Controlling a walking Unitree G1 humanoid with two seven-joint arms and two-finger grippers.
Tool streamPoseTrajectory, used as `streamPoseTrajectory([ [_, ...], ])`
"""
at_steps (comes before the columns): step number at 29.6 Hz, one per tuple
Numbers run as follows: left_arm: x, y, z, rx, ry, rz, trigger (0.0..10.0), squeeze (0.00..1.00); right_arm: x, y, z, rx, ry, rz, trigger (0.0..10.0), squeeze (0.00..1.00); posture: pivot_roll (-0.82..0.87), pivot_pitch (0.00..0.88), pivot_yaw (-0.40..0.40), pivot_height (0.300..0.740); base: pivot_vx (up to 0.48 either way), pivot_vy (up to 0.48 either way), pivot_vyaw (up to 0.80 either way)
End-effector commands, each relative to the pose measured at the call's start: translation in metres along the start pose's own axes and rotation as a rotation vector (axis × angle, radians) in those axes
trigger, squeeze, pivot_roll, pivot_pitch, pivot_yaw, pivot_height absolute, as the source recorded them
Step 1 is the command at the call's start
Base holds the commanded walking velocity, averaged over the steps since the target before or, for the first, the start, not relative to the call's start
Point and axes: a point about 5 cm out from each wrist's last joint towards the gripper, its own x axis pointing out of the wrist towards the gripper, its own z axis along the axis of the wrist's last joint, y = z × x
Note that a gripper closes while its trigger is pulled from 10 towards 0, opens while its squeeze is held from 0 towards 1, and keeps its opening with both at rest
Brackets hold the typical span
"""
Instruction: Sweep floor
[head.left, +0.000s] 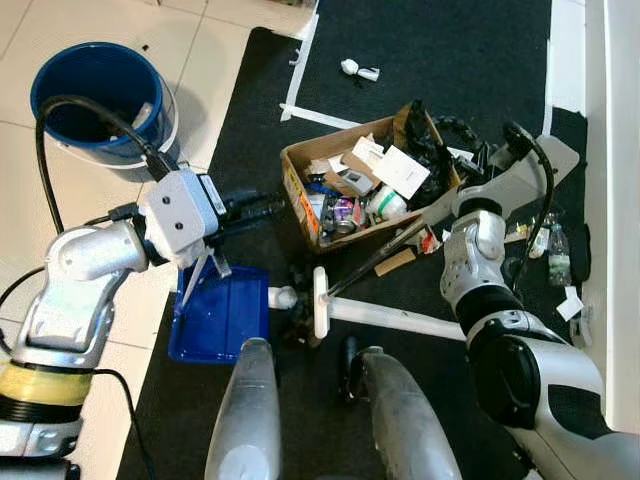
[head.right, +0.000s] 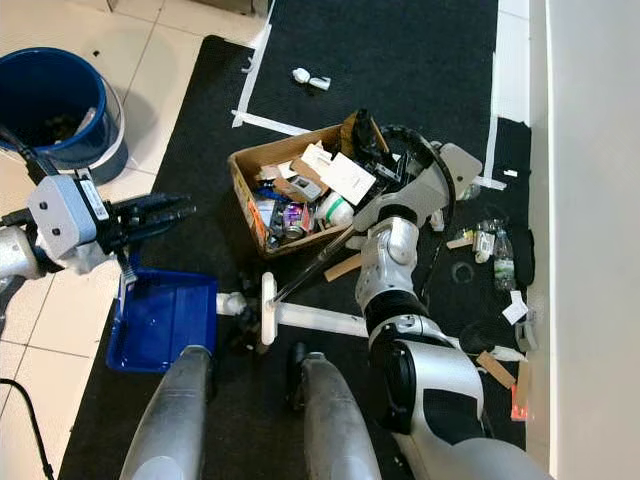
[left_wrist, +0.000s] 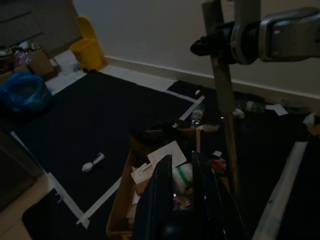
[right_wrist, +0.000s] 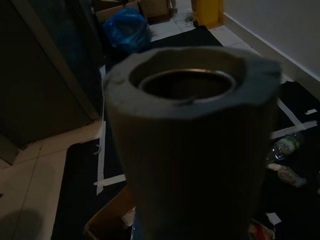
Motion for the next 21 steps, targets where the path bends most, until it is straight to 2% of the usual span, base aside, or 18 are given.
streamPoseTrajectory([
  [1,0.003,-0.005,-0.002,0.044,-0.025,0.035,10.0,0.00,-0.011,-0.011,-0.015,0.001,0.057,-0.038,10.0,0.00,0.20,0.389,-0.146,0.740,0.000,0.000,0.00],
  [6,0.006,-0.008,-0.013,0.010,-0.043,0.106,10.0,0.00,-0.013,-0.006,-0.018,0.033,0.074,-0.041,10.0,0.00,0.19,0.391,-0.148,0.740,0.000,0.000,0.00],
  [11,0.008,-0.009,-0.014,0.013,-0.051,0.116,10.0,0.00,-0.013,-0.002,-0.019,0.064,0.086,-0.041,10.0,0.00,0.19,0.388,-0.152,0.740,0.000,0.000,0.00],
  [14,0.010,-0.009,-0.013,0.023,-0.073,0.134,10.0,0.00,-0.013,0.009,-0.022,0.144,0.113,-0.040,10.0,0.00,0.18,0.391,-0.154,0.740,0.000,0.000,0.00],
  [15,0.010,-0.009,-0.013,0.023,-0.073,0.134,10.0,0.00,-0.013,0.009,-0.022,0.144,0.113,-0.040,10.0,0.00,0.18,0.391,-0.154,0.740,0.000,0.000,0.00],
  [21,0.012,-0.008,-0.014,0.044,-0.089,0.143,10.0,0.00,-0.011,0.019,-0.022,0.288,0.157,-0.073,10.0,0.00,0.18,0.389,-0.157,0.740,0.000,0.000,0.00],
])
